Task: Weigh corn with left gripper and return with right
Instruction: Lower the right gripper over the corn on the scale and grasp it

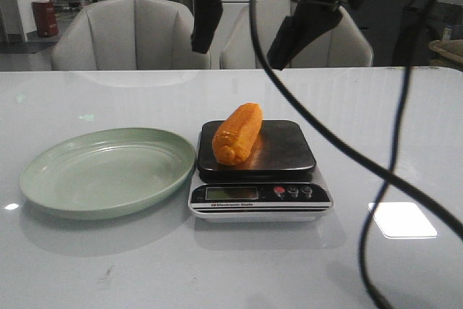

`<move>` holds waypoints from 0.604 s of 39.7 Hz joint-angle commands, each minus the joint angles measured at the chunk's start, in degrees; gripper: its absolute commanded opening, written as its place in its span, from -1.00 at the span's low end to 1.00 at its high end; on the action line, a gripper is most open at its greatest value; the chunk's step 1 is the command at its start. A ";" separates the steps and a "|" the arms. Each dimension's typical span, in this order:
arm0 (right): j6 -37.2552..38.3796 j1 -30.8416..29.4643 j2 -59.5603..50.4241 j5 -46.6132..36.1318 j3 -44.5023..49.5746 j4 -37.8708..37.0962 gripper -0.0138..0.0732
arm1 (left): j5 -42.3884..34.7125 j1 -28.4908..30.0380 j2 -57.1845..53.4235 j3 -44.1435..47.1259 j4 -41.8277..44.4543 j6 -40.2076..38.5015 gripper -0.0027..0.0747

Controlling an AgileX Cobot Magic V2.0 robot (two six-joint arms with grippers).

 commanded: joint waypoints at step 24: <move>16.36 -0.43 19.69 8.31 -19.23 -5.81 0.57 | -3.77 -0.22 0.53 -1.62 -0.30 0.12 -0.61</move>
